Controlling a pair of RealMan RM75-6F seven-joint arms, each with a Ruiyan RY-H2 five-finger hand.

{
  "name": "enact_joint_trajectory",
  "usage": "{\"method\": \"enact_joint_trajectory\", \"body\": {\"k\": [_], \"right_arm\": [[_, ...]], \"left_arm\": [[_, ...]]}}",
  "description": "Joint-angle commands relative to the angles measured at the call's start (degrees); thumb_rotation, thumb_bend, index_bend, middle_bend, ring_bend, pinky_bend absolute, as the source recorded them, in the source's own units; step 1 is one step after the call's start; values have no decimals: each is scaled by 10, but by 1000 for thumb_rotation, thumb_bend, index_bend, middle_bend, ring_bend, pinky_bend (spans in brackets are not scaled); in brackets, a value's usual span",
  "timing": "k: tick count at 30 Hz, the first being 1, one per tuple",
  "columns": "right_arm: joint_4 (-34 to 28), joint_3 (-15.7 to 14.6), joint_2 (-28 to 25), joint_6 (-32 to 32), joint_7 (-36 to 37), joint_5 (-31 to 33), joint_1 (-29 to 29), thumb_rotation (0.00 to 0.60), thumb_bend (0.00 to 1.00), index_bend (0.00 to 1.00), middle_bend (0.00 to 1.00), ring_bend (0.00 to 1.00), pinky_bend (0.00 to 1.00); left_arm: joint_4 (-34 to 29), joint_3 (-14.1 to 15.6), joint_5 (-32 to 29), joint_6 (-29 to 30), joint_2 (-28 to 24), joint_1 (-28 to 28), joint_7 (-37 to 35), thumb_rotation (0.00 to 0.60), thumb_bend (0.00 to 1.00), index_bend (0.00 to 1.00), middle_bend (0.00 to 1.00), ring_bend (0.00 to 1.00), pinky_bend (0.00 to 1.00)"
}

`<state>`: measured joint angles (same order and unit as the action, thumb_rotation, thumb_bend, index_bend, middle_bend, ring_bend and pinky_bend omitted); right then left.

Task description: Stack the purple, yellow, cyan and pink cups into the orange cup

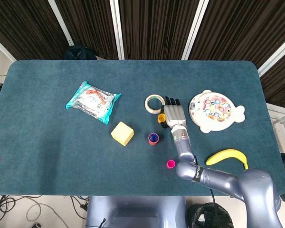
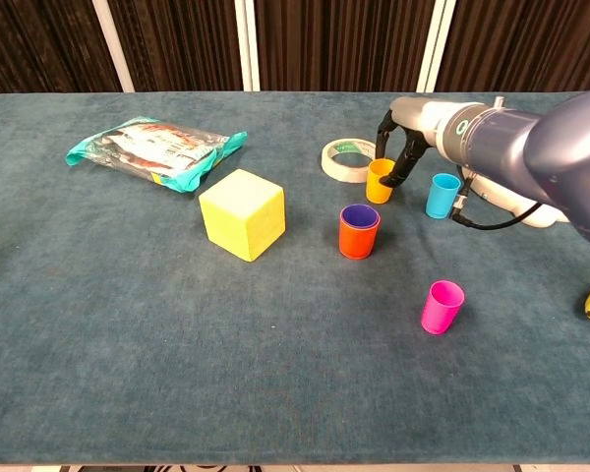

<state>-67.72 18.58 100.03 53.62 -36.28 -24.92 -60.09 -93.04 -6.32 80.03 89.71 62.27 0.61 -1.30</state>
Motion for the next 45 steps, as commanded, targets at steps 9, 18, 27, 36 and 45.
{"method": "enact_joint_trajectory", "body": {"k": [9,18,27,36,45], "right_arm": [[-88,-3,-51,33,-13,-34,12,600,409,464,0,50,20],[-261,1,-147,62,-33,-20,34,600,409,464,0,50,35],[-334,-5,-182,79,-26,-37,49,600,409,464,0,50,38],[-370,-24,-193,89,-16,-64,60,600,409,464,0,50,41],[-374,-38,-183,92,-4,-79,65,600,408,464,0,50,44]], "left_arm": [[0,0,-1,-1,0,0,-1,600,273,25,32,0,0],[-5,1,3,3,-2,-1,2,600,273,26,32,0,0],[-6,1,3,4,-2,-2,3,600,273,26,32,0,0],[-4,1,2,2,-2,-1,1,600,273,27,32,0,0],[-5,1,3,3,-2,-1,4,600,273,27,32,0,0]]}}
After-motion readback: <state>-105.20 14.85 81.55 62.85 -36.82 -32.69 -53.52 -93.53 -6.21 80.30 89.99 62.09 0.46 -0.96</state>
